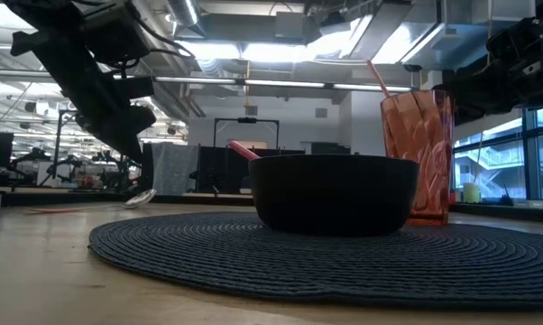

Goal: Pick & Place Utensil
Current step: Put the orange spoon into the black bowl on the blue mat

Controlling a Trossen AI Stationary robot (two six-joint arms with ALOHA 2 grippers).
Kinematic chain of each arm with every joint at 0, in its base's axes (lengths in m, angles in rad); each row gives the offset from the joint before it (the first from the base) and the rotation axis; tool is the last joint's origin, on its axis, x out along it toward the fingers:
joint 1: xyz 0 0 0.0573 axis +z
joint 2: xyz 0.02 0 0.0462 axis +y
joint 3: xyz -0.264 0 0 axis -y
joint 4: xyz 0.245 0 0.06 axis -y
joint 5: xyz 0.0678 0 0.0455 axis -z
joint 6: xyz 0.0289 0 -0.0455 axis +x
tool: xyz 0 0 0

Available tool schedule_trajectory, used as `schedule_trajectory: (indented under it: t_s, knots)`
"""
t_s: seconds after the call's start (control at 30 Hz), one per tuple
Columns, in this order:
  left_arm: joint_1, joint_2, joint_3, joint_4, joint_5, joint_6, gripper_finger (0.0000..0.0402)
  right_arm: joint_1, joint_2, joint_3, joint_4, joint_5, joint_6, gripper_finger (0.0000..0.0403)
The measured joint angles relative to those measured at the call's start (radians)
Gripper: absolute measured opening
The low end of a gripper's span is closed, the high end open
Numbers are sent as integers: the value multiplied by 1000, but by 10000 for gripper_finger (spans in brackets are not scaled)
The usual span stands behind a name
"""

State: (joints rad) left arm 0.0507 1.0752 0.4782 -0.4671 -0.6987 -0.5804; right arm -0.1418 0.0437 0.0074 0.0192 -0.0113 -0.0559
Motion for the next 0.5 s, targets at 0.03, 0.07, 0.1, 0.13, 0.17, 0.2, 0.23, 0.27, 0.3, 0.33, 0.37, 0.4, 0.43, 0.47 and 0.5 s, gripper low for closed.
schedule_trajectory:
  t_s: [0.03, 0.07, 0.1, 0.13, 0.17, 0.2, 0.23, 0.27, 0.3, 0.33, 0.37, 0.4, 0.43, 0.47, 0.5]
  knots:
    - [0, 0, 0, 0, 0, 0, 4, 0, 0, 0, 0, 0, 0, 11]
    - [0, 0, 0, 0, 0, 0, 4, 0, 0, 0, 0, 0, 0, 11]
    - [0, 0, 0, 0, 0, 0, 4, 0, 0, 0, 0, 0, 0, 11]
    - [0, 0, 0, 0, -1, 0, 4, 0, 0, 0, 0, 0, 0, 11]
    - [0, 0, 0, 0, -6, 0, 4, 0, 0, 0, 0, 0, 0, 11]
    - [0, 0, 0, 0, -12, 0, 4, 0, 0, 0, 0, 0, 0, 11]
    - [0, 0, 0, 0, -17, 0, 4, 0, 0, 0, 0, 0, 0, 11]
    - [0, 0, 0, 0, -17, 0, 4, 0, 0, 0, 0, 0, 0, 11]
    - [0, 0, 0, 0, -17, 0, 4, 0, 0, 0, 0, 0, 0, 11]
    - [0, 0, 0, 0, -17, 0, 4, 0, 0, 0, 0, 0, 0, 11]
    - [0, 0, 0, 0, -17, 0, 4, 0, 0, 0, 0, 0, 0, 11]
    - [0, 0, 0, 0, -17, 0, 4, 0, 0, 0, 0, 0, 0, 11]
    - [0, 0, 0, 0, -17, 0, 4, 0, 0, 0, 0, 0, 0, 11]
    - [0, 0, 0, 0, -19, 3, 4, 0, 0, 0, 0, 0, 0, 11]
    - [0, 0, 0, 0, -24, 9, 4, 0, 0, 0, 0, 0, 0, 11]
